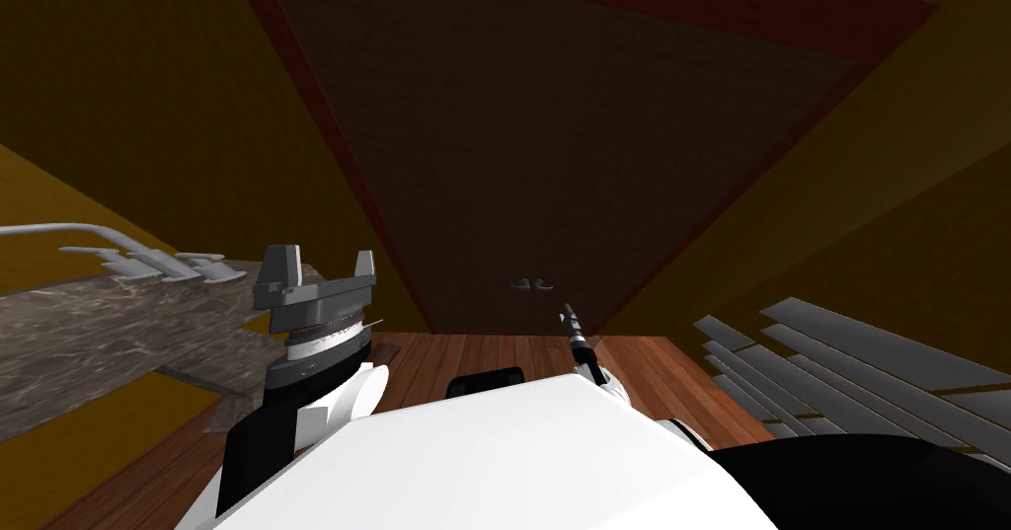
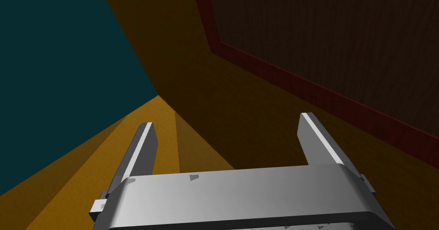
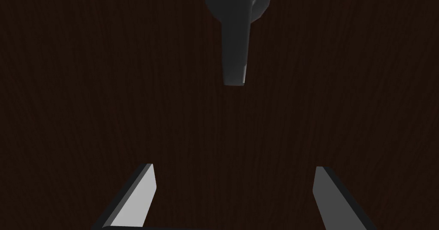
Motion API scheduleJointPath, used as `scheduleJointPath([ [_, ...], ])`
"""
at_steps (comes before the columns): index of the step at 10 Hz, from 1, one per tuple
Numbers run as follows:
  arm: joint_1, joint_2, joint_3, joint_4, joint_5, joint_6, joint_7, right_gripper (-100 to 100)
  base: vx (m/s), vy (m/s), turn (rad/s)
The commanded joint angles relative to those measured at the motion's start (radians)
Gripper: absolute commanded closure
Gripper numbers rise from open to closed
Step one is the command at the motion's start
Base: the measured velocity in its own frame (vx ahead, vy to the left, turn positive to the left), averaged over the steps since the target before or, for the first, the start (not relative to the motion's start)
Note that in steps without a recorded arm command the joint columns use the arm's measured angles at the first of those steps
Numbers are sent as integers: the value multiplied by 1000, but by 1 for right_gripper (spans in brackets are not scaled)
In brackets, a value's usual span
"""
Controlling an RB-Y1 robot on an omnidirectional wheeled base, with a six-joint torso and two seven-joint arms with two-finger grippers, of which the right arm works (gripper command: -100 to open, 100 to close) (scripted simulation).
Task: Pull the door open
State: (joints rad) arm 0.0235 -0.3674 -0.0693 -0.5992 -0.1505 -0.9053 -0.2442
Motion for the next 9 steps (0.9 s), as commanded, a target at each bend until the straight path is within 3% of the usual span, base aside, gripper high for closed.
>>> scheduleJointPath([
  [1,-8,-7,-31,33,-13,2,13,-100,63,-80,96],
  [2,-18,-7,-46,54,-19,1,20,-100,83,-116,82],
  [4,-63,20,-57,87,-19,-4,37,-100,145,-143,210],
  [5,-63,20,-57,87,-19,-4,37,-100,121,-79,86],
  [7,-105,60,-35,81,-5,-10,42,-100,153,22,193],
  [9,-105,60,-35,81,-5,-10,42,-100,97,56,26],
])
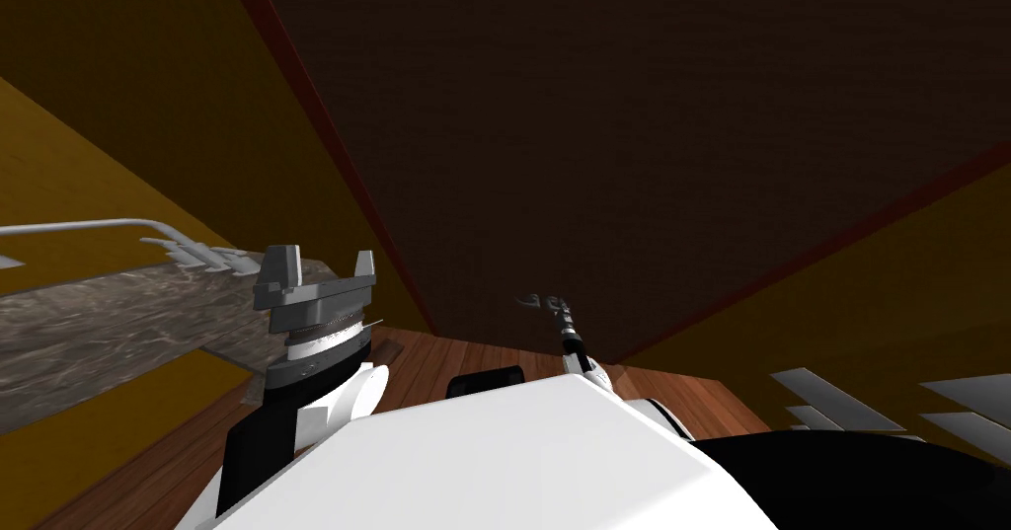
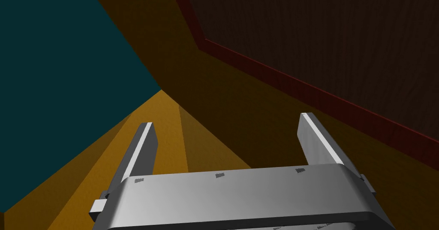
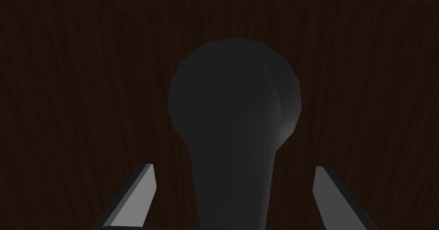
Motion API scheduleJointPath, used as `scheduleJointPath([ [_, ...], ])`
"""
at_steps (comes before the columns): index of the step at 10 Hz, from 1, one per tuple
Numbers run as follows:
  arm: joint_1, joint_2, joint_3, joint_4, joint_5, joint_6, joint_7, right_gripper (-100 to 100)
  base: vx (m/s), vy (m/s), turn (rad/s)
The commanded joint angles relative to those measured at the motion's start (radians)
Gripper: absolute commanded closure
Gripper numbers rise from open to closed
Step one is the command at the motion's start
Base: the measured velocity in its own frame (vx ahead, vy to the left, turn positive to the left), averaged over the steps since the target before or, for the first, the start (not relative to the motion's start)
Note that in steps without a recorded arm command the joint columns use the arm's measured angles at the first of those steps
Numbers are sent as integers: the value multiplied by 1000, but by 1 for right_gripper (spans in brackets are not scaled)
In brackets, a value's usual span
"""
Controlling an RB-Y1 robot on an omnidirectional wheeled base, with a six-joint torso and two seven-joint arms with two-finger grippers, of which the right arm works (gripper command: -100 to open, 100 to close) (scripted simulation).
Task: Pull the door open
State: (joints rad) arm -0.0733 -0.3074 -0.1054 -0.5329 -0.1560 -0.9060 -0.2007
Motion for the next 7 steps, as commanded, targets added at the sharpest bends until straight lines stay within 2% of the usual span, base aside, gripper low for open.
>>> scheduleJointPath([
  [1,0,0,0,0,0,0,0,-100,19,24,-5],
  [2,0,0,0,0,0,0,0,100,0,0,0],
  [7,0,0,0,0,0,0,0,100,-3,-3,5],
])
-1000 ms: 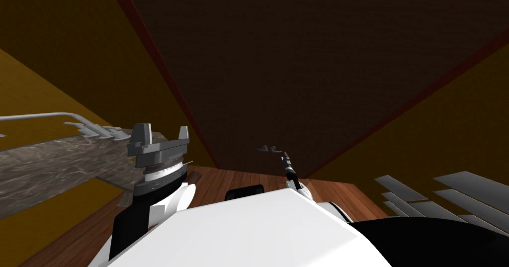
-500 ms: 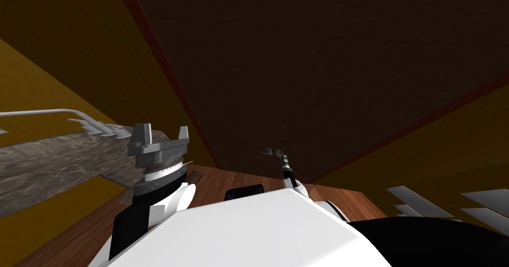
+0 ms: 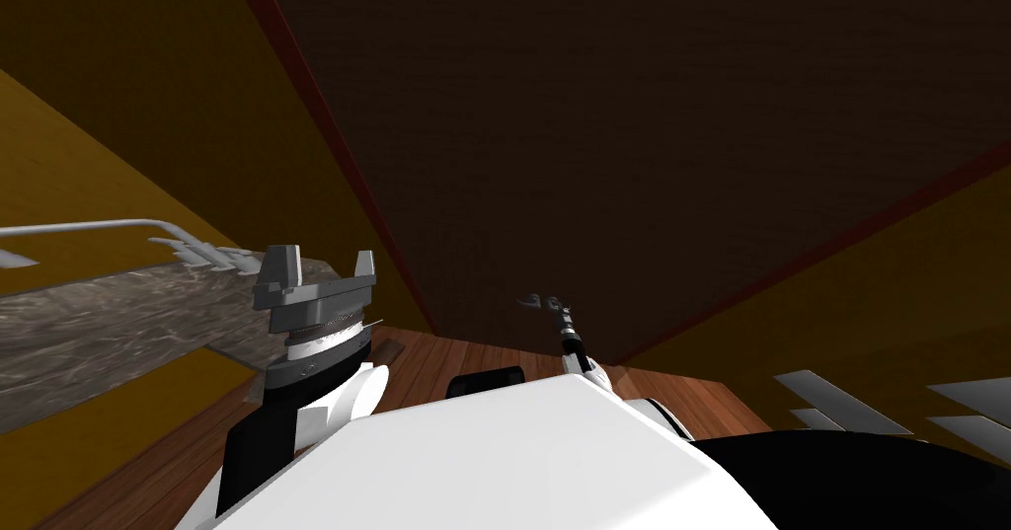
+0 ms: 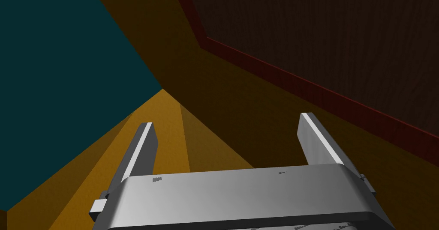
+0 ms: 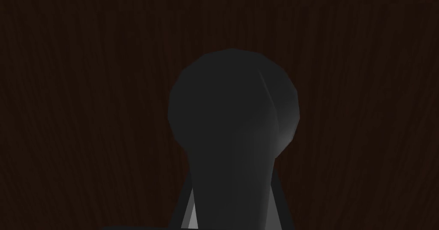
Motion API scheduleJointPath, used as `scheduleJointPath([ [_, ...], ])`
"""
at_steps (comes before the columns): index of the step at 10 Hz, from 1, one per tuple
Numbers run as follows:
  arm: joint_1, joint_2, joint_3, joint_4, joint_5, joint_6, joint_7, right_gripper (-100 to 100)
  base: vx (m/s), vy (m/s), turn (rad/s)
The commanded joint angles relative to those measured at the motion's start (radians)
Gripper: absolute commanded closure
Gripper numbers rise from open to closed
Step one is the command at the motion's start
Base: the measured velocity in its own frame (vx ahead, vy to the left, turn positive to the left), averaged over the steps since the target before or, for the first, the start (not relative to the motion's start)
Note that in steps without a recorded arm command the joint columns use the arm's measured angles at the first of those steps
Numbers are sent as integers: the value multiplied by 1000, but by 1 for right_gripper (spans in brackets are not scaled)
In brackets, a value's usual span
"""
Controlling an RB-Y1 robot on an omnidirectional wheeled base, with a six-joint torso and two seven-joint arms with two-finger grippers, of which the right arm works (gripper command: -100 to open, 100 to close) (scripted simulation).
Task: Pull the door open
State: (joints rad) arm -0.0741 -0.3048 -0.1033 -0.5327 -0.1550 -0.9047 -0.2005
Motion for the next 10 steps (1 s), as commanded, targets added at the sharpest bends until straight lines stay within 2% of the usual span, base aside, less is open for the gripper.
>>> scheduleJointPath([
  [1,24,-29,-18,15,-9,-1,-6,100,-114,-63,-107],
  [2,34,-44,-24,23,-11,-3,-11,100,-162,-96,-101],
  [3,34,-44,-24,23,-11,-3,-11,100,-136,-38,-2],
  [4,42,-56,-27,31,-12,-7,-17,100,-128,26,4],
  [6,42,-56,-27,31,-12,-7,-17,100,-55,24,-33],
  [7,47,-66,-27,38,-10,-13,-25,100,-51,29,20],
  [8,50,-80,-18,50,-2,-26,-44,100,-132,57,101],
  [10,43,-88,4,61,15,-47,-70,100,-173,12,99],
])
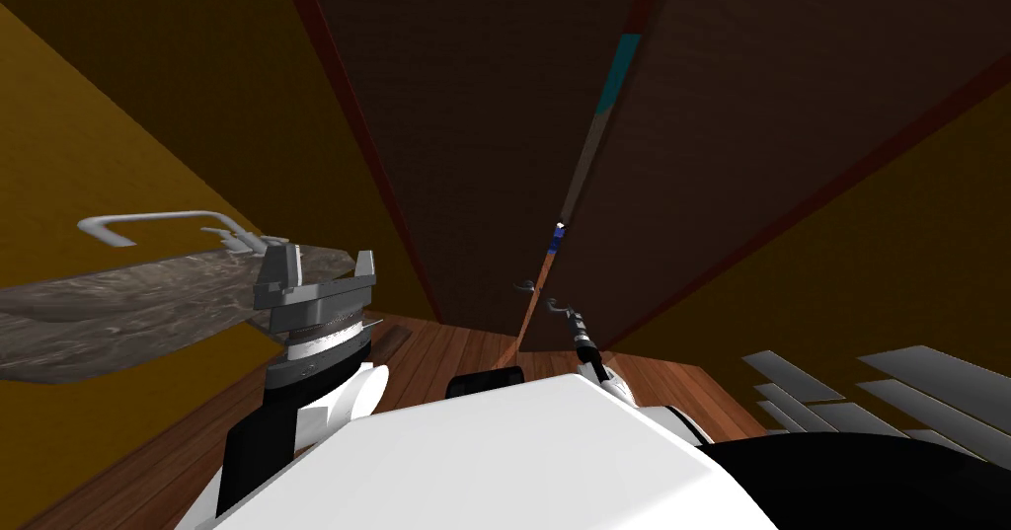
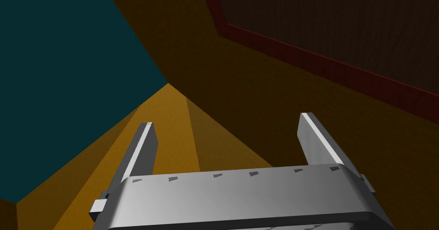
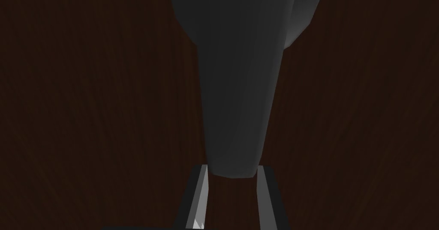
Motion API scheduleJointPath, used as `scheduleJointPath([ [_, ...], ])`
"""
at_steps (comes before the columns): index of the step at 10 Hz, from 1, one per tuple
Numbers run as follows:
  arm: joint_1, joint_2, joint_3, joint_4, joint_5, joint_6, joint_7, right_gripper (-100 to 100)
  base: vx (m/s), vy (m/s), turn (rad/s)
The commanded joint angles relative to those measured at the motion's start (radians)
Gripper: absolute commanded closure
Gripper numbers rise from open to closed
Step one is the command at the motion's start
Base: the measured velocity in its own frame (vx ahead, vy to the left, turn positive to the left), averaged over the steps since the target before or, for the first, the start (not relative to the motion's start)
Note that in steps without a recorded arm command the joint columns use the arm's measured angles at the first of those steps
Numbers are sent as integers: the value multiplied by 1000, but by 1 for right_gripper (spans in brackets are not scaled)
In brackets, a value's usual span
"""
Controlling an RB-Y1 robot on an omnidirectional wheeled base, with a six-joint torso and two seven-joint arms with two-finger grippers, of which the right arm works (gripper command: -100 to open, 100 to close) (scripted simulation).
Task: Pull the door open
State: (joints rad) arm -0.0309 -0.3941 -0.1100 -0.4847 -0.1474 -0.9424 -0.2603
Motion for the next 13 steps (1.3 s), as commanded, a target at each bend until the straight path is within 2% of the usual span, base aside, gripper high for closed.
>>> scheduleJointPath([
  [1,-7,0,27,19,20,-22,-26,100,-166,-18,112],
  [2,-13,0,39,22,28,-30,-36,100,-162,-39,105],
  [4,-13,0,39,22,28,-30,-36,100,-77,-18,30],
  [6,-31,4,71,29,51,-52,-63,100,-89,-39,132],
  [8,-31,4,71,29,51,-52,-63,100,-46,-25,28],
  [9,-44,9,93,32,66,-65,-79,100,-67,-18,93],
  [10,-44,9,93,1,66,-65,-79,100,-80,-35,55],
  [11,-37,9,93,-38,66,-48,-79,100,-40,-27,2],
  [13,-44,9,93,28,66,-65,-79,100,1,-3,18],
])
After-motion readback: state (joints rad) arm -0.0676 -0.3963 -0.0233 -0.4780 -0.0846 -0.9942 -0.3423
